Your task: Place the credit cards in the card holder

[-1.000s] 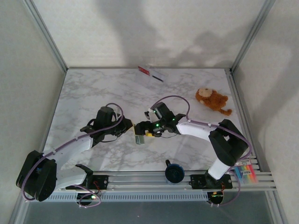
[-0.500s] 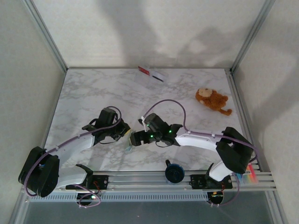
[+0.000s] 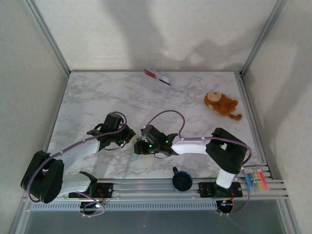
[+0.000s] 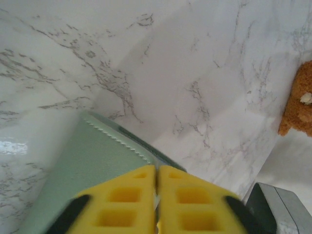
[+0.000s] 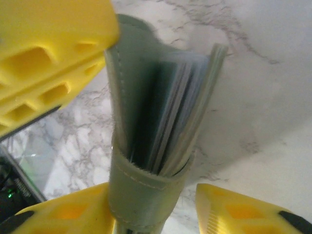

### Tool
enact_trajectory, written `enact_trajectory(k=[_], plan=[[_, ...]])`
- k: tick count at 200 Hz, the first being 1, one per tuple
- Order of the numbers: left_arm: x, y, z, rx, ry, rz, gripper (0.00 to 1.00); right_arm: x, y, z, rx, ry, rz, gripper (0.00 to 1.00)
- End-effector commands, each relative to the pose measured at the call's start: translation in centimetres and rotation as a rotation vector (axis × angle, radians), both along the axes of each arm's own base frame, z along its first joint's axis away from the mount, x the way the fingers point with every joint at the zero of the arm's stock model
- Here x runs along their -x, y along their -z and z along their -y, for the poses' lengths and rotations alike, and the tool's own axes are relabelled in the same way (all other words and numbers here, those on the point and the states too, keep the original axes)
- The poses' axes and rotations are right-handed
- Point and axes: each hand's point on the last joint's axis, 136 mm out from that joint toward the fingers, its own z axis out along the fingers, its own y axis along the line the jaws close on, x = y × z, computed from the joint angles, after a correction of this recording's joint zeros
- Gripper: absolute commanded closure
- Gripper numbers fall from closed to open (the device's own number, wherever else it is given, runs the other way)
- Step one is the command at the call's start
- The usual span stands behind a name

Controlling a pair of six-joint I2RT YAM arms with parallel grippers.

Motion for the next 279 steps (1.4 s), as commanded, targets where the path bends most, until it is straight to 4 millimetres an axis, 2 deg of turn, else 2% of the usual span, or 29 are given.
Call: enact_trajectory(k=[1, 14, 23, 39, 60, 79, 114, 136, 157, 172, 186, 242, 259, 279], plan=[[-1.0, -1.2, -0.9, -0.028, -0.012, 0.071, 0.59, -0.5, 1.9, 2.3, 0.153, 0.070, -0.008, 0.54], [-1.1, -1.5, -1.4, -0.055, 0.005, 0.087, 0.39, -0.5, 2.7, 3.7, 0.215, 0.099, -0.019, 0.50], [-1.0, -1.6, -1.7, -0.072, 0.019, 0.093, 0.30, -0.5, 3.1, 4.6, 0.247, 0.119, -0.030, 0.48], [-0.7, -1.6, -2.0, -0.102, 0.056, 0.124, 0.23, -0.2, 3.3, 5.2, 0.281, 0.106, -0.030, 0.46], [0.1, -1.1, -2.1, -0.108, 0.088, 0.147, 0.22, -0.4, 2.8, 5.8, 0.308, 0.082, 0.007, 0.43], [1.0, -0.1, -2.5, -0.136, 0.120, 0.140, 0.30, -0.8, 1.6, 5.8, 0.313, 0.043, 0.054, 0.40], [2.1, 1.8, -2.5, -0.147, 0.175, 0.137, 0.53, -1.3, -0.6, 3.3, 0.229, -0.018, 0.092, 0.41], [2.4, 2.5, -2.1, -0.129, 0.201, 0.125, 0.57, -2.1, -1.1, 1.8, 0.184, -0.018, 0.103, 0.42], [2.4, 3.1, -1.7, -0.117, 0.229, 0.125, 0.57, -3.0, -0.3, 1.2, 0.166, 0.002, 0.093, 0.44], [2.8, 3.5, -0.9, -0.081, 0.265, 0.103, 0.58, -3.0, 0.5, 0.7, 0.117, 0.003, 0.036, 0.57], [3.1, 3.8, -0.3, -0.050, 0.283, 0.101, 0.59, -2.7, 1.2, 0.5, 0.102, -0.008, 0.002, 0.63], [3.6, 5.2, -0.3, -0.044, 0.283, 0.072, 0.63, -2.0, 2.9, 1.6, 0.122, -0.011, -0.017, 0.63], [3.4, 5.1, 0.1, -0.023, 0.291, 0.074, 0.71, -1.8, 3.3, 1.6, 0.106, -0.014, -0.031, 0.63], [3.3, 3.9, 0.8, 0.009, 0.300, 0.099, 0.82, -1.7, 3.1, 1.5, 0.081, -0.023, -0.040, 0.63]])
